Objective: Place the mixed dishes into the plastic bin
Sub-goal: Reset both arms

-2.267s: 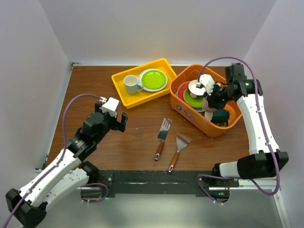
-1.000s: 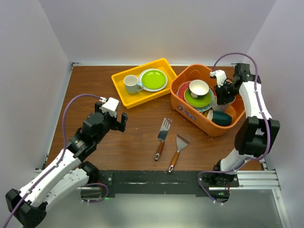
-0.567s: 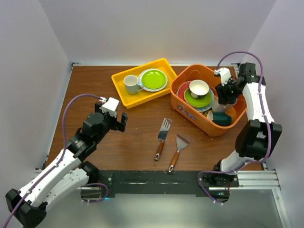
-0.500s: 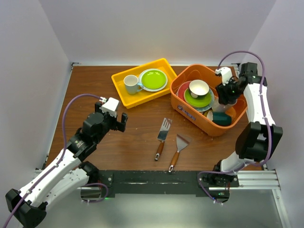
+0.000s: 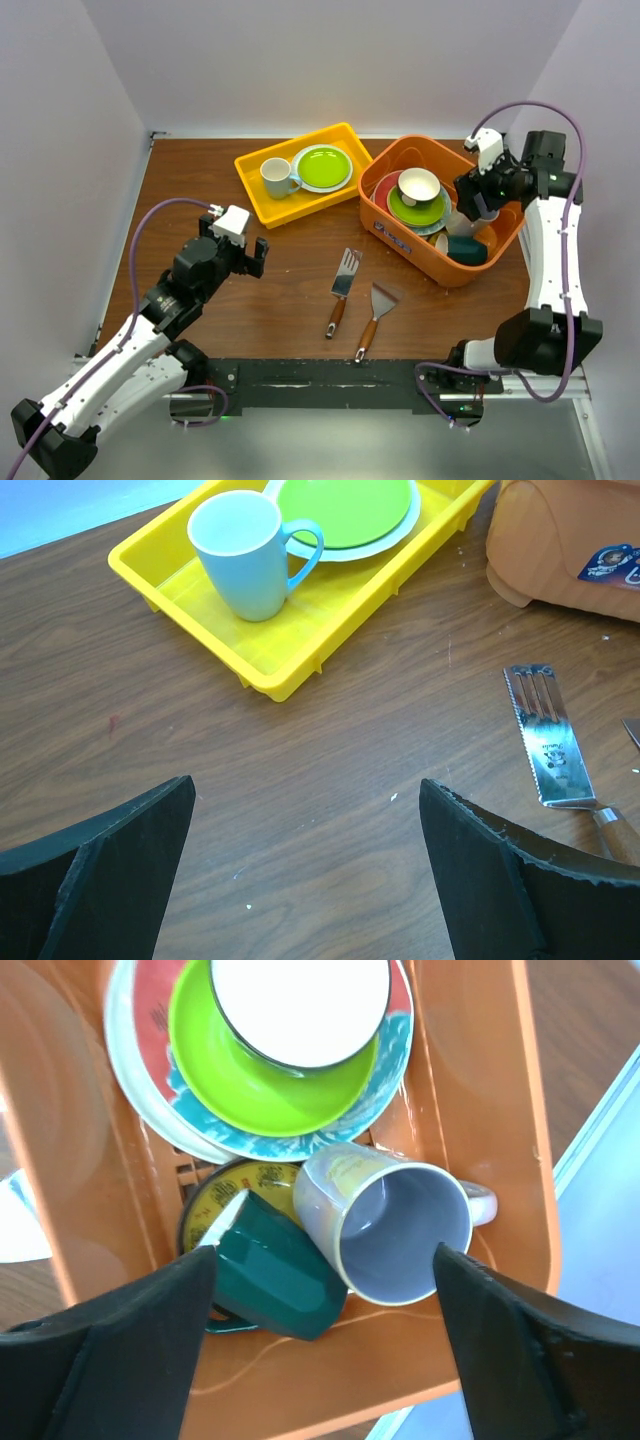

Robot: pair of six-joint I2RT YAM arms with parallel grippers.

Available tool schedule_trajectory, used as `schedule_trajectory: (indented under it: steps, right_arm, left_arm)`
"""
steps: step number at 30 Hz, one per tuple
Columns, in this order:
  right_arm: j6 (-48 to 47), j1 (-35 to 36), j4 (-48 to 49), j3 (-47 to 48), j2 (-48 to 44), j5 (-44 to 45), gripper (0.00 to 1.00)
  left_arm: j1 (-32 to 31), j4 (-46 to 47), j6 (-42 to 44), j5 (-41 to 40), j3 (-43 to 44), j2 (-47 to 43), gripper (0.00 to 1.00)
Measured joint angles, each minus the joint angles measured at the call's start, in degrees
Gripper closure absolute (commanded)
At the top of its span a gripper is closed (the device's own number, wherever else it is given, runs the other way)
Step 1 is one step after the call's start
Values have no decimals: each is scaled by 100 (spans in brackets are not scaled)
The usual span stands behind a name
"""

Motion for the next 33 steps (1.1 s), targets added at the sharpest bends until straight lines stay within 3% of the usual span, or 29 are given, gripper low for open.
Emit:
schedule_trajectory:
  steps: [8, 18, 22, 33]
  right_arm:
    - [833, 0, 516, -369, -1130, -498, 1]
    - [3161, 0, 2109, -1379, -2387, -511, 1]
    - [3923, 0, 2367, -1502, -2452, -190, 1]
    - [4636, 0, 2352, -1272, -2953, 861, 1]
  left_arm:
    - [0, 0, -13, 2, 2, -85, 0]
    - [0, -251, -374, 111, 527, -103, 0]
    - [0, -424, -595, 203, 1069, -105, 0]
    - [0, -881, -970, 411, 2050, -551, 0]
